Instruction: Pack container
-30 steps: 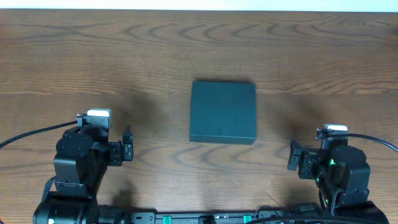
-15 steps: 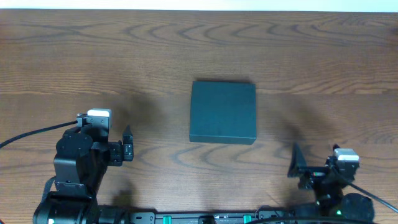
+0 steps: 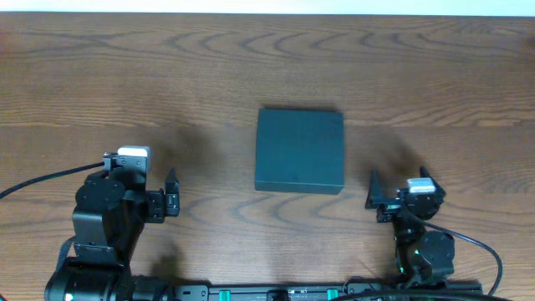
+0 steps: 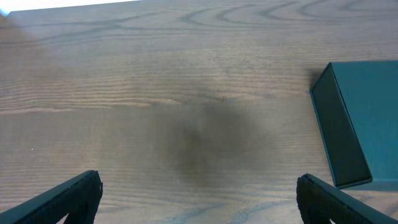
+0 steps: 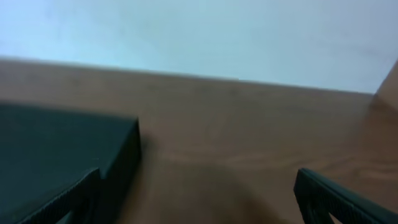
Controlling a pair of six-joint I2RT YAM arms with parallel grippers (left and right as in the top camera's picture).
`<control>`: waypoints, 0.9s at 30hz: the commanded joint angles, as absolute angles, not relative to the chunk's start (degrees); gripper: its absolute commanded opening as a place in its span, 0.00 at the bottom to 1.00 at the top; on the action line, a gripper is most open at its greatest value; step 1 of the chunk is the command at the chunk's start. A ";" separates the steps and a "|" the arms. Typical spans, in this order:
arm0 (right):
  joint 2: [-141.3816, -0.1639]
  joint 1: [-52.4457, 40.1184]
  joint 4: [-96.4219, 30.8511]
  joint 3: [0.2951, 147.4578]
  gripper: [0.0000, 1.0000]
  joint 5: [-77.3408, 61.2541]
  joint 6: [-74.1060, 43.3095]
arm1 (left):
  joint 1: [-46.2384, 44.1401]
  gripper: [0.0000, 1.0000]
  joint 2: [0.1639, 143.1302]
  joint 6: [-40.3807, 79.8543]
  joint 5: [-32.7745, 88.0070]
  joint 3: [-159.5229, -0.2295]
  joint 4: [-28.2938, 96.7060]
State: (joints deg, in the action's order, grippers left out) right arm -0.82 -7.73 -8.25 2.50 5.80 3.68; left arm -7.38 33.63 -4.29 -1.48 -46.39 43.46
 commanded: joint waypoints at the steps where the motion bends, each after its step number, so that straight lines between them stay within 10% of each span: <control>1: -0.30 -8.38 -8.05 2.13 0.99 5.76 6.52 | -7.46 0.99 33.50 -3.79 -1.08 -46.54 43.42; 27: -0.32 -8.34 -8.01 2.13 0.99 3.62 4.34 | -7.46 0.99 33.50 -3.79 -1.08 -46.54 43.42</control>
